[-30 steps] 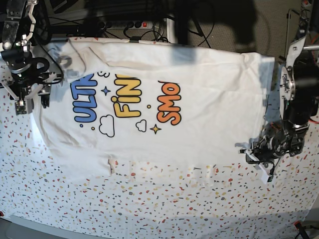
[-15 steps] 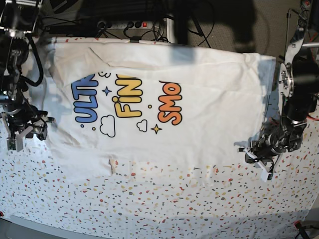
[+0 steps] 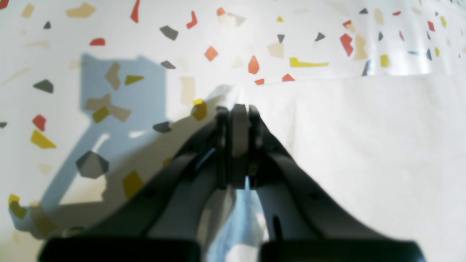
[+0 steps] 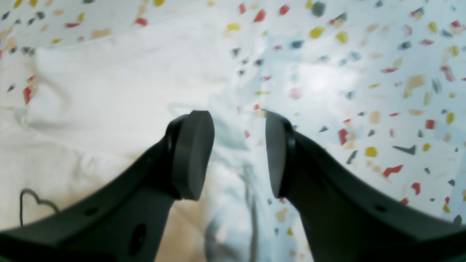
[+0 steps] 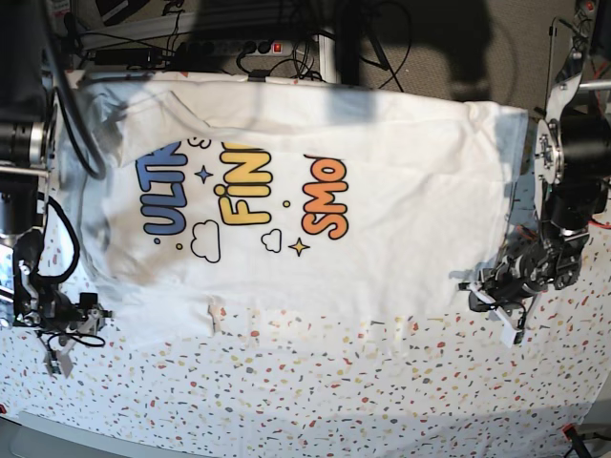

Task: Fold the T-shirt properly
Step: 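Grasp the hem corners with both grippers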

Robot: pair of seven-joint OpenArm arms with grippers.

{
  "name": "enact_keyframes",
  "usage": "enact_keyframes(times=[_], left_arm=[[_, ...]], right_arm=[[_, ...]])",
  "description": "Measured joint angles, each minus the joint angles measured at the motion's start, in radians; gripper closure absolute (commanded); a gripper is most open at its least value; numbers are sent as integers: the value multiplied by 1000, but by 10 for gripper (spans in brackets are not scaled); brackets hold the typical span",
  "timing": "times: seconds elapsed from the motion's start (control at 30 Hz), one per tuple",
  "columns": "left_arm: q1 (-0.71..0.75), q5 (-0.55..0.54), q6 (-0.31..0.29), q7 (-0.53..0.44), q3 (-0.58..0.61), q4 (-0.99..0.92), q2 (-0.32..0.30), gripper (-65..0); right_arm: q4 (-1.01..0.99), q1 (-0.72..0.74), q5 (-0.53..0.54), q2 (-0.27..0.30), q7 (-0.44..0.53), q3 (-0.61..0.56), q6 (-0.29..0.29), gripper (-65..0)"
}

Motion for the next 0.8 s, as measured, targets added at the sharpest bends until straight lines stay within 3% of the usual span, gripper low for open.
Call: enact_keyframes(times=[0.13,0.3,0.8], left_arm=[[1,3,0,-1,0,0,2,0],[2,2,0,-2,0,0,1,0],[2,2,1,-2,0,0,1,0]], right_arm=[[-232,109,-77,4,69,-24,45,-271],[-363,120,-189,-5,180,-24,60,-271],[-389,36,-156,-15,222,-24,66,-270]])
